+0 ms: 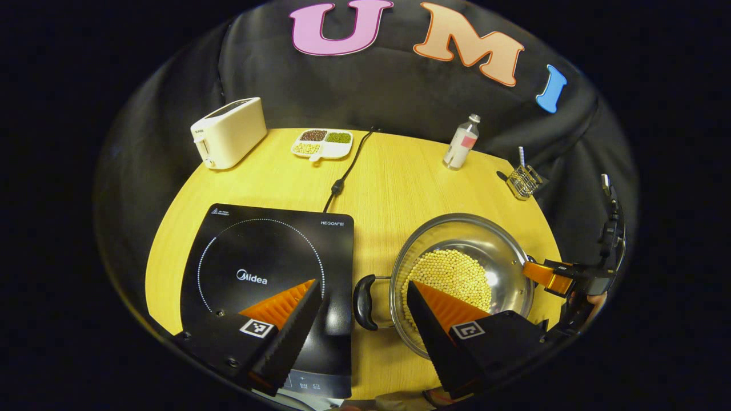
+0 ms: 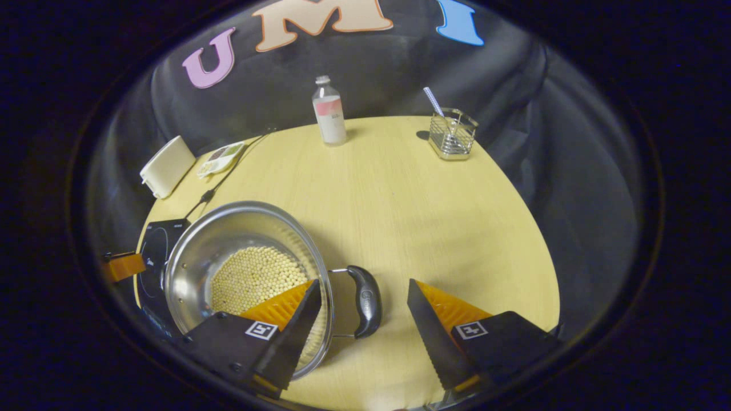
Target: First push the handle of the pot to place it horizontally, then grasp the pot with both hands and set it on the induction cooktop.
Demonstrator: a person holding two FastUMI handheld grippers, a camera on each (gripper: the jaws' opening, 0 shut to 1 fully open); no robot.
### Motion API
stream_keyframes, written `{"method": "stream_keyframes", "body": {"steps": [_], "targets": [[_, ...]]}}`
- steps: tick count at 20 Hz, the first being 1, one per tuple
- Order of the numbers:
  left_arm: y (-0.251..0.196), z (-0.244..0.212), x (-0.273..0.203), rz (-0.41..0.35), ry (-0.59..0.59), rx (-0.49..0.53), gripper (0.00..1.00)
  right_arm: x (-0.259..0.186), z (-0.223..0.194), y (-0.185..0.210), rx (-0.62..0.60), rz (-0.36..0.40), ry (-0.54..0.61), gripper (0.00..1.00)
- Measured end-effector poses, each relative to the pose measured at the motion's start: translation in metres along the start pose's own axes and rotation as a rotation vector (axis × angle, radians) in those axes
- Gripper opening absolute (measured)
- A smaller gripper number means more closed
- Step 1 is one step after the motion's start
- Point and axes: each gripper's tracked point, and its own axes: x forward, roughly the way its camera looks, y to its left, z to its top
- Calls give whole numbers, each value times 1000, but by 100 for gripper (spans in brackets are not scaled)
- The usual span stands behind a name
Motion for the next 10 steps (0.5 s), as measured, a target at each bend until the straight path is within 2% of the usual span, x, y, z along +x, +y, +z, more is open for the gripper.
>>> {"method": "stream_keyframes", "body": {"steps": [5, 7, 10], "targets": [[-1, -14, 20, -8, 80, 15, 97, 16, -16, 6, 32, 13, 74, 96], [-4, -19, 27, -14, 96, 17, 100, 21, -20, 7, 50, 12, 89, 96], [-4, -27, 35, -7, 128, 20, 98, 26, -28, 9, 70, 16, 118, 96]]}}
